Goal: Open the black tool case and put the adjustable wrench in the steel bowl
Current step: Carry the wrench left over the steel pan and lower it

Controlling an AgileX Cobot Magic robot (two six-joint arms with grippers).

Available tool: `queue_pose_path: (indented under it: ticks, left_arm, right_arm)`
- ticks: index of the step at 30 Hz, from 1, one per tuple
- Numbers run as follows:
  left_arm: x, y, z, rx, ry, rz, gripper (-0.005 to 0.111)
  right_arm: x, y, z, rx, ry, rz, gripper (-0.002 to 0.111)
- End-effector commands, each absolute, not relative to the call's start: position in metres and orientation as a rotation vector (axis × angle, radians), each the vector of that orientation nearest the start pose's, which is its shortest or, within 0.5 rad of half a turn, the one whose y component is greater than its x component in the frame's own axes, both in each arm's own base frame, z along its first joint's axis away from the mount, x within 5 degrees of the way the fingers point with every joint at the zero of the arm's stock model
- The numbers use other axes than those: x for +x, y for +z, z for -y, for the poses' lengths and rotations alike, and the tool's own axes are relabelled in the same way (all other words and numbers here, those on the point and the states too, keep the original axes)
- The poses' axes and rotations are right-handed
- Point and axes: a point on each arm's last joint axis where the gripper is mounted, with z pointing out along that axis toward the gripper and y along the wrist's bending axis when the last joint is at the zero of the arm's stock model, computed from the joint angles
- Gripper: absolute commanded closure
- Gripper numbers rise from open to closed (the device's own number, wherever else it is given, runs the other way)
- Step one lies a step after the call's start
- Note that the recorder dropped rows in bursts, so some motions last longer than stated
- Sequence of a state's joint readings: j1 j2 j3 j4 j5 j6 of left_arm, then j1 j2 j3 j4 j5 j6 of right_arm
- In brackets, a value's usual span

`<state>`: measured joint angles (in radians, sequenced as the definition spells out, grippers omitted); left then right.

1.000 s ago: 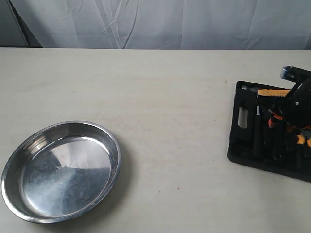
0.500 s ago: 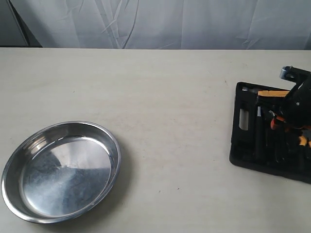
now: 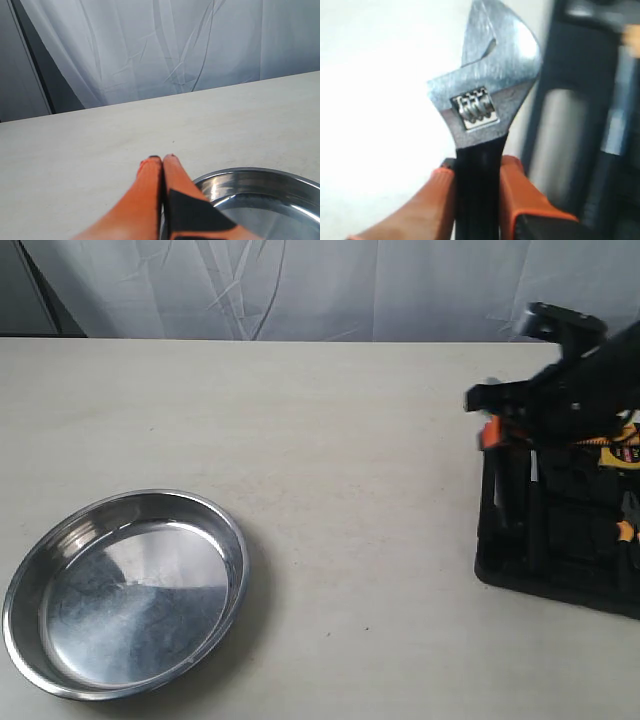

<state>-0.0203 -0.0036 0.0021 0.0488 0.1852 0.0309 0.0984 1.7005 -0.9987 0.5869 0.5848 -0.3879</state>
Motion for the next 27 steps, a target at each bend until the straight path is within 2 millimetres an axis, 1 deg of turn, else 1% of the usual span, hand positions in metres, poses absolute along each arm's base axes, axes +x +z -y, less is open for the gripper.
queue_pose_path:
  ticks: [1,3,4,7,9,12,13,15,18,22,27]
  left_arm:
    - [0.056,0.197,0.0,0.075,0.049,-1.662,0.106]
    - [0.056,0.197,0.0,0.075,0.049,-1.662,0.106]
    - [0.056,0.197,0.0,0.075,0.049,-1.662,0.106]
    - [0.056,0.197,0.0,0.075,0.049,-1.662,0.106]
    - [0.056,0.197,0.0,0.075,0.049,-1.662,0.106]
    - [0.056,0.197,0.0,0.075,0.049,-1.662,0.106]
    - [0.056,0.197,0.0,0.075,0.049,-1.662,0.106]
    - [0.056,0.197,0.0,0.075,0.049,-1.662,0.106]
    - [0.056,0.197,0.0,0.075,0.049,-1.662,0.106]
    - [0.056,0.197,0.0,0.075,0.049,-1.662,0.106]
    - [0.056,0.197,0.0,0.075,0.049,-1.662,0.106]
  right_arm:
    - [0.316,0.213,-0.165,-0.451,0.66,-2.544,0.109]
    - [0.311,0.225,-0.225,-0.632,0.749,-2.487,0.109]
    - [0.309,0.228,-0.242,-0.672,0.781,-2.474,0.109]
    - [0.297,0.236,-0.302,-0.841,0.871,-2.411,0.109]
    - [0.289,0.236,-0.335,-0.913,0.912,-2.38,0.109]
    - [0.282,0.224,-0.369,-0.977,0.944,-2.368,0.109]
    - [0.281,0.219,-0.376,-0.991,0.951,-2.376,0.109]
    - [0.281,0.202,-0.389,-1.008,0.954,-2.412,0.109]
    - [0.281,0.175,-0.401,-1.031,0.959,-2.488,0.109]
    - [0.284,0.147,-0.405,-1.032,0.938,-2.561,0.109]
    - [0.285,0.13,-0.403,-1.084,0.863,-2.577,0.109]
